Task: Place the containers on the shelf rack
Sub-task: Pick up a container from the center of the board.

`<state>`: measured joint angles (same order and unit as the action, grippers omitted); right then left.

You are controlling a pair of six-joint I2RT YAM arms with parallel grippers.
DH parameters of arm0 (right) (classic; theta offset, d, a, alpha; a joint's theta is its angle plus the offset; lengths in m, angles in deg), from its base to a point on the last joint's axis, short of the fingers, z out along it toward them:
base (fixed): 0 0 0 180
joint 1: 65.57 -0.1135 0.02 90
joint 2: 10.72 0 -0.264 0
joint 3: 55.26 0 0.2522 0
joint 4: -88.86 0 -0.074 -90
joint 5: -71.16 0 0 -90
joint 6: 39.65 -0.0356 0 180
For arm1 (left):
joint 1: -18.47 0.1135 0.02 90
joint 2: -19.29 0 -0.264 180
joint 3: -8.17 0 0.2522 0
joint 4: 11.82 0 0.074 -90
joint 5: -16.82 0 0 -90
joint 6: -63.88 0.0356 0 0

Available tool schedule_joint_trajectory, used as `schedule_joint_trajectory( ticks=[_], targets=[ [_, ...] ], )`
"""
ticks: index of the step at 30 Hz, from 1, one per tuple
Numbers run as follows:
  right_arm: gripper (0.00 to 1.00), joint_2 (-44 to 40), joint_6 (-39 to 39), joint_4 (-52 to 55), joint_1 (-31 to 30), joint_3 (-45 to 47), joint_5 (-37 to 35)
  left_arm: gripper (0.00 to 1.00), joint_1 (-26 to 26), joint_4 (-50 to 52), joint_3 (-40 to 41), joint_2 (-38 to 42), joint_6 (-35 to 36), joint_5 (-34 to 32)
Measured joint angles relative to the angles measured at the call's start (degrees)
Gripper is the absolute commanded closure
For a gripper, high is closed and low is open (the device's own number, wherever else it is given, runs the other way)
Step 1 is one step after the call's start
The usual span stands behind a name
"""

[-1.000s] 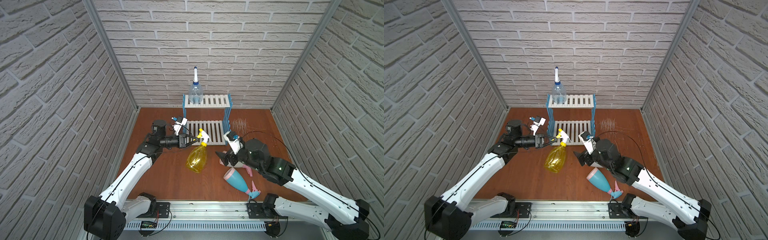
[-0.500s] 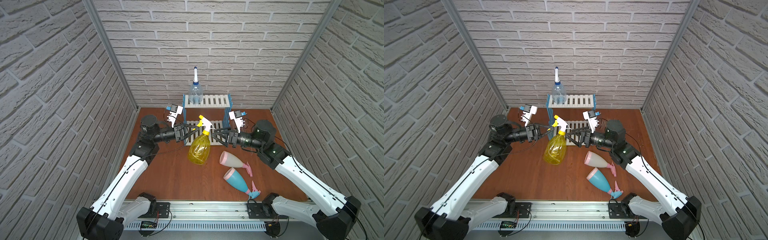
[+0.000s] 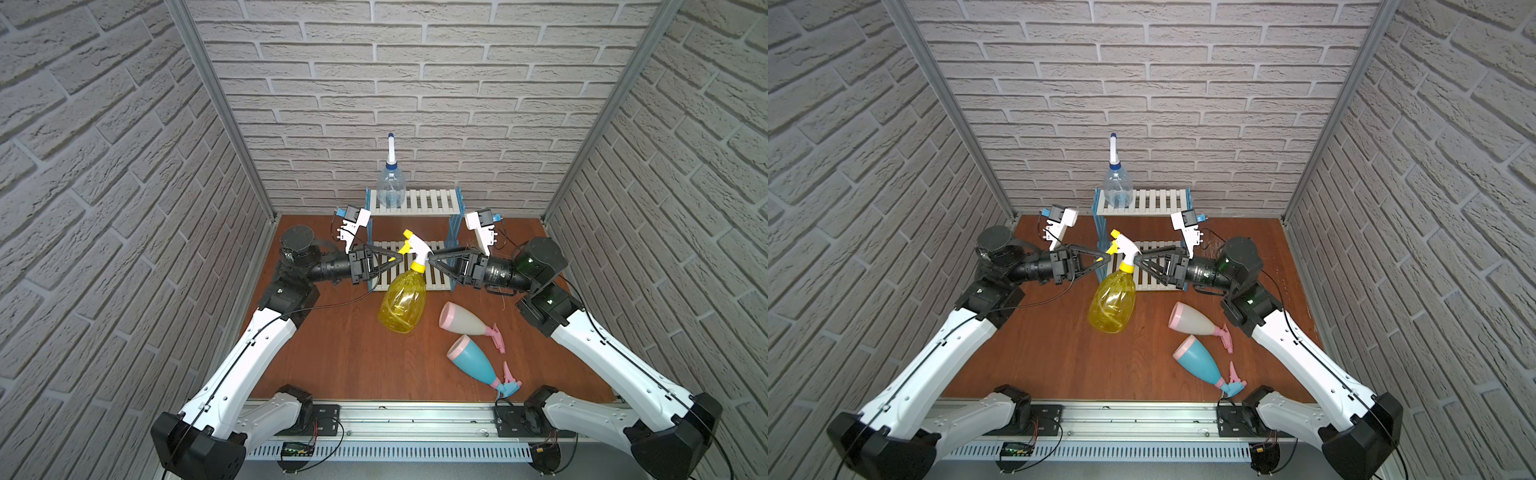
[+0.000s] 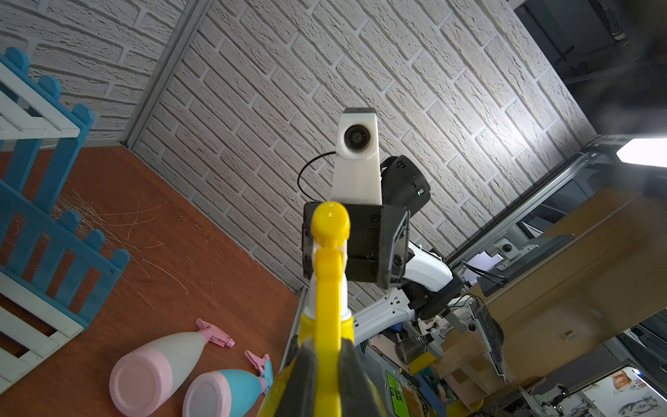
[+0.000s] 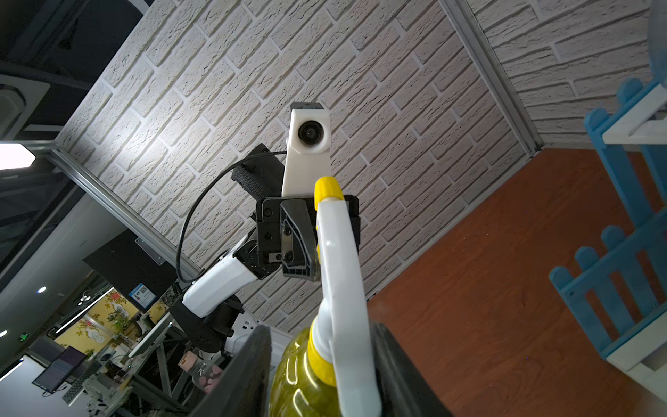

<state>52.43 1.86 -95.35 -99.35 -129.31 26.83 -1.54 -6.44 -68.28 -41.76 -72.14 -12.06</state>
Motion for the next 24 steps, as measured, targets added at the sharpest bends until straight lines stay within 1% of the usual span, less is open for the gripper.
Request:
schedule_joint_trajectory(
  ticks=[2, 6, 9, 12, 15, 16, 17, 18, 19, 20, 21, 24],
  targets=[
    [0.65, 0.1, -0.2, -0.4, 0.0, 0.0, 0.0, 1.00, -0.1, -0.1, -0.2, 0.0, 0.0, 0.1],
    [0.78, 0.1, -0.3, -0.6, 0.1, 0.2, 0.0, 1.00, -0.3, -0.1, -0.2, 0.0, 0.0, 0.2],
    [0.91, 0.0, -0.4, -0.9, 0.2, 0.5, 0.1, 1.00, -0.4, 0.2, -0.2, -0.1, -0.1, 0.3],
    [0.97, 0.0, 0.3, -0.9, 0.3, 0.6, 0.0, 1.00, -0.4, 0.2, -0.2, -0.1, -0.1, 0.2],
    [0.97, -0.1, 0.7, -0.9, 0.3, 0.9, -0.2, 1.00, -0.4, 0.7, -0.2, -0.1, 0.2, -0.1],
    [0.97, -0.2, 0.8, -0.8, 0.3, 0.9, -0.3, 0.80, -0.4, 1.1, -0.2, -0.1, 0.6, -0.2],
    [0.97, -0.2, 1.1, -0.5, 0.3, 0.9, -0.5, 0.58, -0.4, 1.5, -0.2, -0.1, 1.1, -0.5],
    [0.97, -0.3, 1.5, -0.2, 0.3, 1.0, -0.8, 0.39, -0.4, 2.1, -0.2, -0.1, 1.9, -1.0],
    [0.97, -0.4, 2.0, 0.2, 0.3, 1.0, -1.2, 0.20, -0.4, 2.8, -0.2, -0.1, 2.3, -1.4],
    [0.97, -0.6, 2.6, 0.8, 0.3, 1.1, -1.6, 0.05, -0.4, 3.5, -0.2, -0.1, 2.8, -2.0],
    [0.97, -0.9, 3.3, 1.7, 0.3, 1.1, -2.1, 0.02, -0.4, 4.4, -0.2, -0.1, 3.5, -2.7],
    [0.97, -1.8, 6.0, 4.8, 0.3, 1.1, -4.2, 0.02, -0.1, 6.6, -0.2, 0.0, 5.4, -4.7]
  ],
)
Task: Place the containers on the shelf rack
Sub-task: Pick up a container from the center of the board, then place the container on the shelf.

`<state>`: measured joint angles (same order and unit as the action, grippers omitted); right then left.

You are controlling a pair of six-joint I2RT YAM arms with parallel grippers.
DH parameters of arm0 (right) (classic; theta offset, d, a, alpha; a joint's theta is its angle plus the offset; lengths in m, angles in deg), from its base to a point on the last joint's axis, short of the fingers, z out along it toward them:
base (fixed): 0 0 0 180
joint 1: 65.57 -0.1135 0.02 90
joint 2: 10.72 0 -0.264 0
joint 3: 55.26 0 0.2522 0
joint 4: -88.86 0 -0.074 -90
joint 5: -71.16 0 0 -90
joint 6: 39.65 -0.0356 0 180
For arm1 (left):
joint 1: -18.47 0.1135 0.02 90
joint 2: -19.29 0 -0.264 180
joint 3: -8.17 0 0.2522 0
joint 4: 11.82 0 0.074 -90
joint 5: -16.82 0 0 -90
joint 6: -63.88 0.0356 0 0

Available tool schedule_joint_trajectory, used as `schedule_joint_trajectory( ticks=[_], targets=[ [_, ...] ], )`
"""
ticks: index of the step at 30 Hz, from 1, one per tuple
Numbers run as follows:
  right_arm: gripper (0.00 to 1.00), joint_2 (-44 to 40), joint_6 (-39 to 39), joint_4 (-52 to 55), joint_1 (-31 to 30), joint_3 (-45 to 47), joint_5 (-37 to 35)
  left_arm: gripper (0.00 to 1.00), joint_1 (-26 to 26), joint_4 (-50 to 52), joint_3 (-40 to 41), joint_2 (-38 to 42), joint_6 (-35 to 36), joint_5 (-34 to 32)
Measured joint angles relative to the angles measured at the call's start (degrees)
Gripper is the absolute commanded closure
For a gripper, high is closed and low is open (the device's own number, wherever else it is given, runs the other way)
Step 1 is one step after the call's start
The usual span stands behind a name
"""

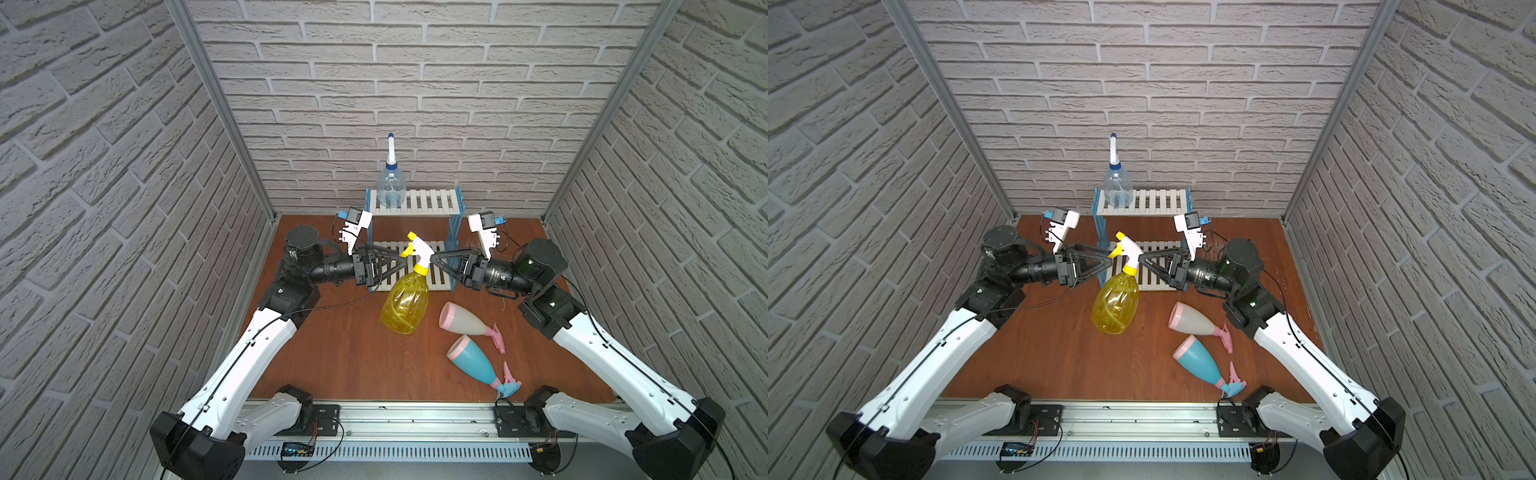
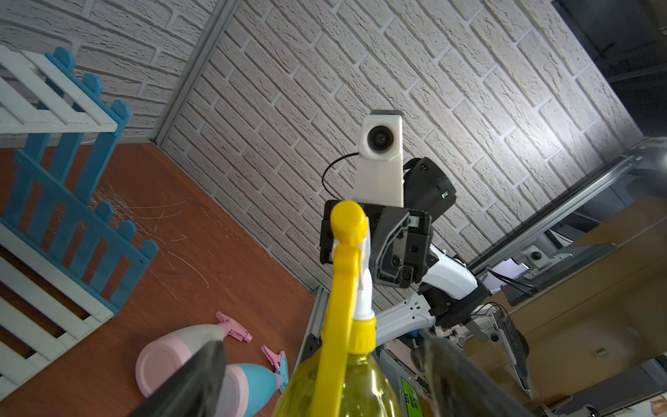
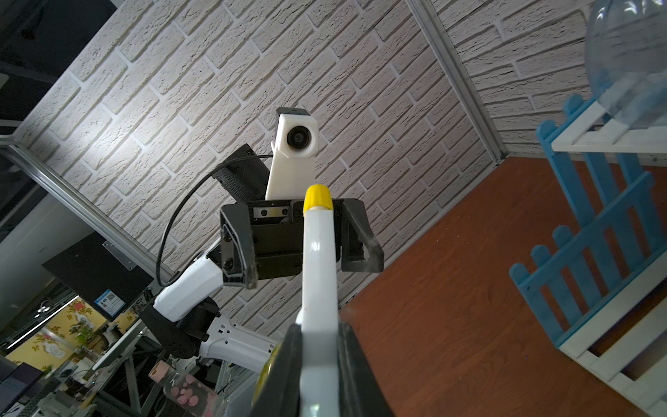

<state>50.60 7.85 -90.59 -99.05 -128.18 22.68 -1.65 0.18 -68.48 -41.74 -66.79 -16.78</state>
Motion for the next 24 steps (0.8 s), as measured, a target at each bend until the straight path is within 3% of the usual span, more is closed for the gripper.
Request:
schedule_joint_trajectory(
  ticks=[6, 14, 19, 24],
  targets=[
    [0.97, -2.5, 10.2, 14.9, 0.0, -3.4, -9.7, 0.02, 2.8, 4.0, 2.8, 3.2, 5.4, -7.5],
    [0.97, -2.1, 22.8, 31.2, 0.0, -16.7, -30.5, 0.02, 6.2, 17.0, 5.4, 7.0, 16.0, -27.7],
    [0.97, 2.4, 26.9, 34.7, 0.0, -24.9, -41.5, 0.02, 7.0, 19.8, 6.1, 7.4, 22.6, -37.0],
    [0.97, 10.9, 29.3, 38.2, -0.2, -35.3, -51.1, 0.02, 8.2, 19.1, 8.3, 8.2, 28.0, -42.3]
  ],
)
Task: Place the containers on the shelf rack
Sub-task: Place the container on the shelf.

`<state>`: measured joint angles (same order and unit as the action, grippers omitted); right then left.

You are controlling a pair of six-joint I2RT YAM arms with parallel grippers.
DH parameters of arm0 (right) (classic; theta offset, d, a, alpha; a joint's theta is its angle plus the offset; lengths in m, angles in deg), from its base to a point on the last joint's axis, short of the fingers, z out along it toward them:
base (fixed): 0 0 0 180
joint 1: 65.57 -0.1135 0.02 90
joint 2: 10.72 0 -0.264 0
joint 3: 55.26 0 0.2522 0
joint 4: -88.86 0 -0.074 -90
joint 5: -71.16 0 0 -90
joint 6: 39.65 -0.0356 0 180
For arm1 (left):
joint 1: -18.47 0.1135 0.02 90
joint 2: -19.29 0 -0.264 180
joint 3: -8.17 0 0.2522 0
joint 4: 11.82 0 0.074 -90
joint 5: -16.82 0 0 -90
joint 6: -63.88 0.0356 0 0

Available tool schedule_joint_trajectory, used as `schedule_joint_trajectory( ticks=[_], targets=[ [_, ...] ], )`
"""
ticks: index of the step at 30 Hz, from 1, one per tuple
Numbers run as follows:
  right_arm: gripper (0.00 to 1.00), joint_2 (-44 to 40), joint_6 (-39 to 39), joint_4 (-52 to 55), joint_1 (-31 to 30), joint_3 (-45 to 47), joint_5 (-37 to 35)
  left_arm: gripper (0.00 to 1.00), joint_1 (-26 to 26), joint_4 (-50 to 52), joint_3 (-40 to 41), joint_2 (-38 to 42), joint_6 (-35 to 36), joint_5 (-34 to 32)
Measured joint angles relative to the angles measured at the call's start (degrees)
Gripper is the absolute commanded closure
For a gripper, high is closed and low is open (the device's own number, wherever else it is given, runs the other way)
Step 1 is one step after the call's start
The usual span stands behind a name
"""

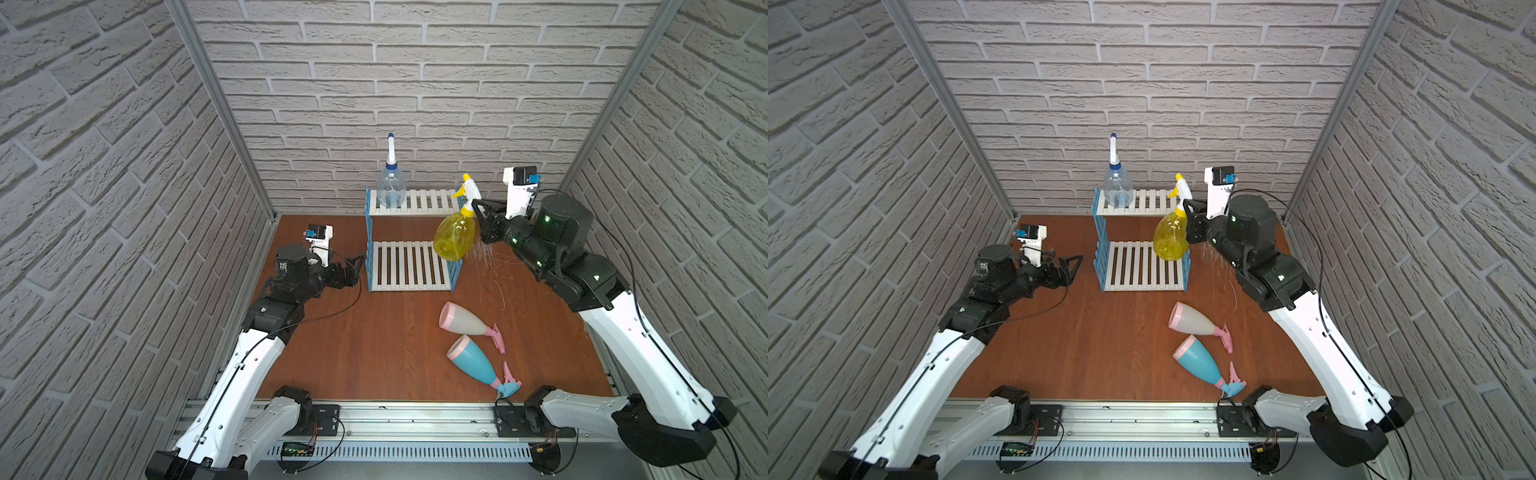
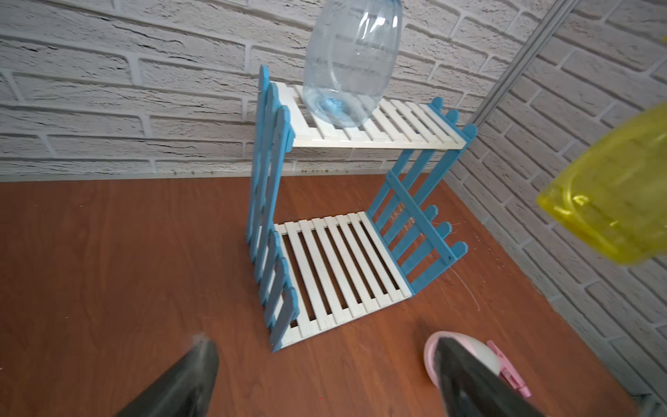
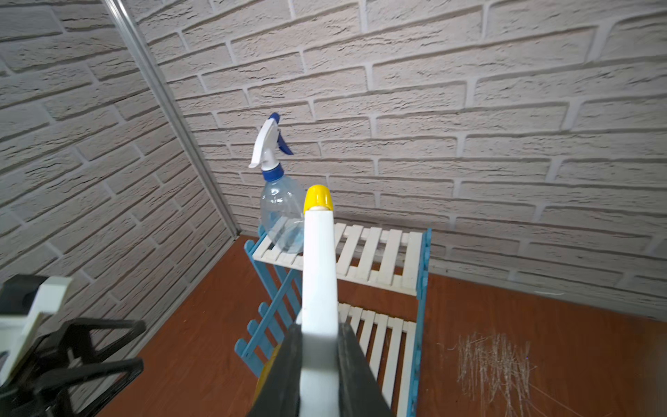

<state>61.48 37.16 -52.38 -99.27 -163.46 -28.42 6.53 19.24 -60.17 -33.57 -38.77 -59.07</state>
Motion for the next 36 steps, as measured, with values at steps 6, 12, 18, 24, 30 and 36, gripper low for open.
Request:
schedule_joint_trajectory(
  ticks=[6, 12, 18, 24, 30, 36],
  targets=[
    [0.97, 10.5, 3.6, 1.7, -1.2, -10.0, -9.2, 0.02, 0.0, -4.0, 6.5, 0.0, 2.8, -0.7],
    [0.97, 20.9, 7.7, 2.1, -2.1, -20.9, -12.5, 0.02, 0.0, -7.3, 9.2, -0.2, 4.1, 0.9],
    [0.97, 29.5, 11.0, 2.2, -2.1, -31.0, -14.6, 0.02, 0.0, -9.5, 9.5, -0.2, 4.7, 2.0],
    [0.97, 37.0, 12.6, 2.5, -2.1, -39.5, -16.2, 0.02, 0.0, -9.8, 9.5, -0.7, 5.4, 3.0],
    [0.97, 41.4, 12.8, 2.7, -2.0, -43.0, -16.7, 0.02, -0.4, -9.8, 9.5, -1.1, 5.7, 3.3],
    [0.97, 43.3, 12.8, 3.1, -1.7, -44.5, -17.5, 0.02, -1.6, -9.7, 9.5, -2.1, 6.0, 4.2]
  ],
)
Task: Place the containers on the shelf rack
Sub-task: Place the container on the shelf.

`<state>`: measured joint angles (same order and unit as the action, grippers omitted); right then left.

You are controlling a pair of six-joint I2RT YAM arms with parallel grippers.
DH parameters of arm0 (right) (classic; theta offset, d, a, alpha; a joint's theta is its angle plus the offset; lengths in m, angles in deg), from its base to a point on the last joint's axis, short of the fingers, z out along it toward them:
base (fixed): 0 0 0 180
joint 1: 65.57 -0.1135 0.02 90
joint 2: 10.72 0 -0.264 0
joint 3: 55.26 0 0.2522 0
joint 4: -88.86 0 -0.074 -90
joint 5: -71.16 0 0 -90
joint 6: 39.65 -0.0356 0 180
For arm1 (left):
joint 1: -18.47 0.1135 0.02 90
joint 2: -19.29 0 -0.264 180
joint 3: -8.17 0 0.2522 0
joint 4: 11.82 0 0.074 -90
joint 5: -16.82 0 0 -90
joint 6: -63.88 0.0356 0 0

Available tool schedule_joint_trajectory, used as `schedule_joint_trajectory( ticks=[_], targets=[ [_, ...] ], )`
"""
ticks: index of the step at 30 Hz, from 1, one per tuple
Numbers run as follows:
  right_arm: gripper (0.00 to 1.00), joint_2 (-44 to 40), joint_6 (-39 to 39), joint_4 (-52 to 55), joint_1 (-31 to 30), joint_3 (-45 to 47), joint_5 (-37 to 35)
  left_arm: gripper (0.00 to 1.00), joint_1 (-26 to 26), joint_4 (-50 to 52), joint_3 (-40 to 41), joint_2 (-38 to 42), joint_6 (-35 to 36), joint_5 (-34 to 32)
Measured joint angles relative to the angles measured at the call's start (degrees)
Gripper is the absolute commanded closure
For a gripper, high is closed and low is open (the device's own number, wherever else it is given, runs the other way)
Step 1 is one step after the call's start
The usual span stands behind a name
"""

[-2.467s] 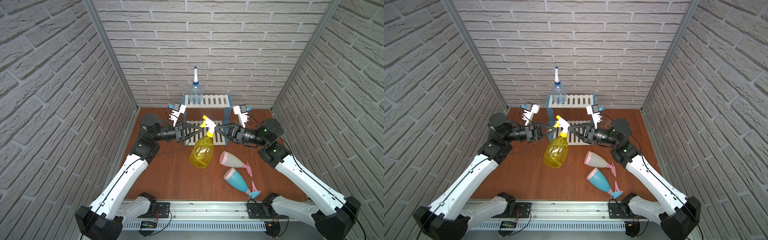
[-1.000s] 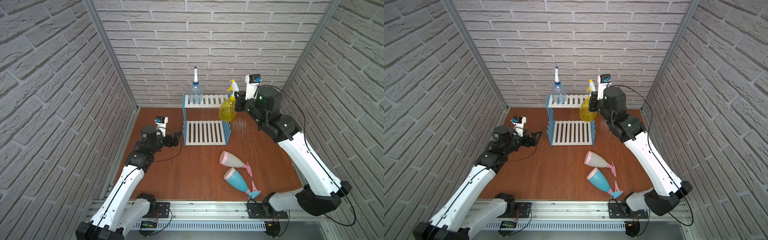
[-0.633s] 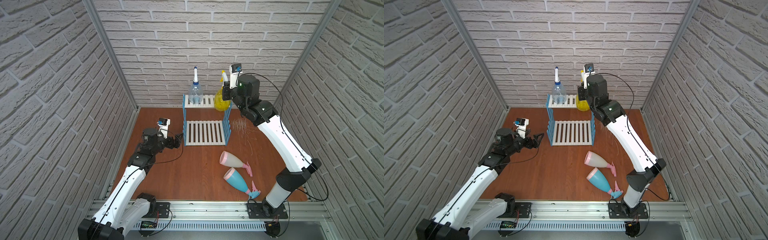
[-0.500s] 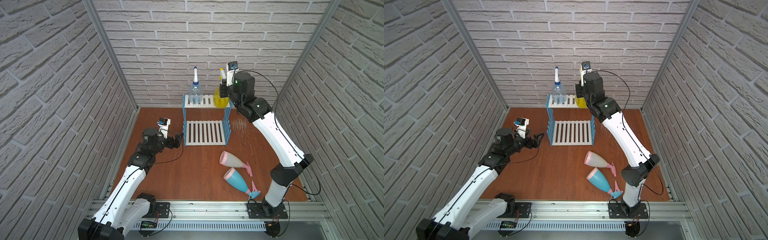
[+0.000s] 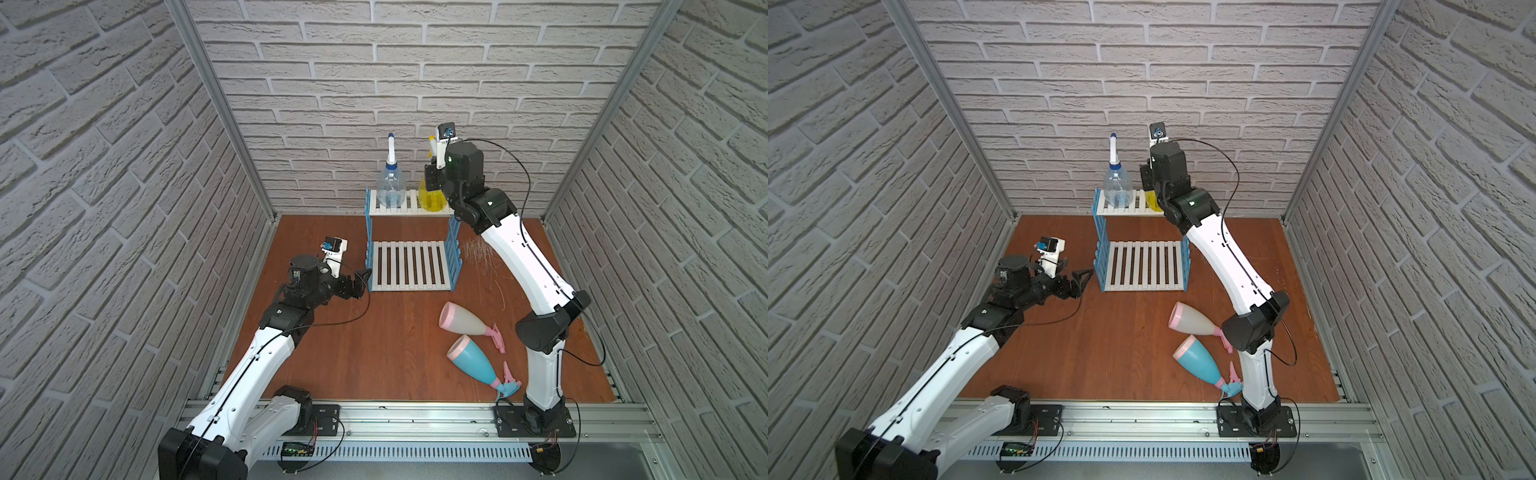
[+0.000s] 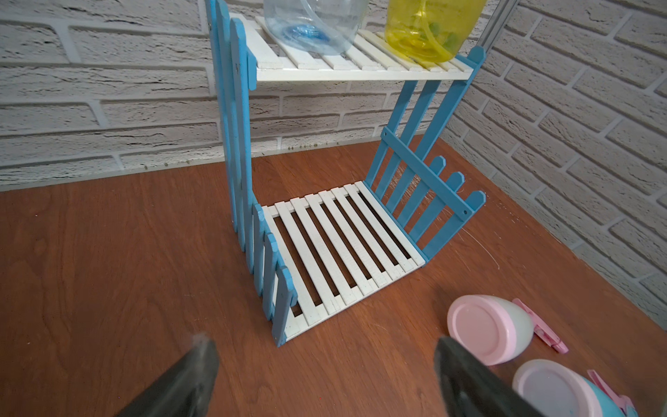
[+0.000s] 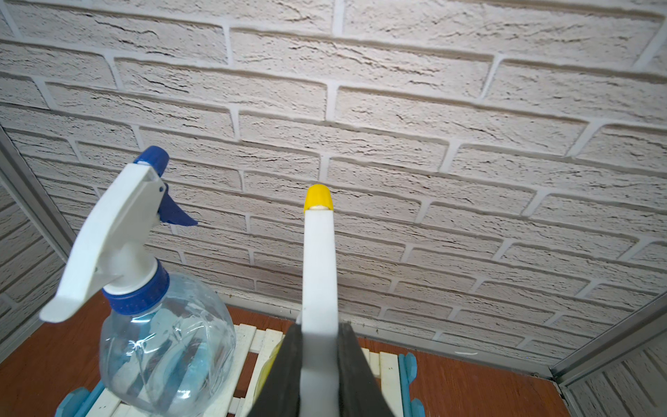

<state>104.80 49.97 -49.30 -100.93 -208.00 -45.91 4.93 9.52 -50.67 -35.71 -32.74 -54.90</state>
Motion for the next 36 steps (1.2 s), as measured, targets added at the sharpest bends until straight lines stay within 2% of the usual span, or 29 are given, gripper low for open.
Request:
schedule_joint_trajectory(
  ticks=[15, 20, 29, 31, 36],
  targets=[
    [0.95, 1.3, -0.7, -0.4, 1.1, -1.0, -0.6, 0.02, -0.8, 0.0, 0.0, -0.2, 0.2, 0.4],
    [0.76, 1.3, -1.2, -0.3, 1.1, -1.0, -0.6, 0.02, -0.8, 0.0, 0.0, -0.5, 0.2, 0.5],
    [0.50, 2.2, -1.3, 1.9, 1.2, -1.0, -0.6, 0.02, -0.8, 0.0, 0.0, -0.9, 0.2, 0.8],
    [0.40, 2.4, -1.3, 2.4, 1.2, -1.0, -0.5, 0.02, -0.8, 0.0, 0.0, -0.9, 0.3, 0.9],
    [0.04, 2.4, -1.2, 2.4, 1.2, -1.0, -0.4, 0.02, -0.8, 0.0, 0.0, -0.9, 0.3, 1.1]
  ],
)
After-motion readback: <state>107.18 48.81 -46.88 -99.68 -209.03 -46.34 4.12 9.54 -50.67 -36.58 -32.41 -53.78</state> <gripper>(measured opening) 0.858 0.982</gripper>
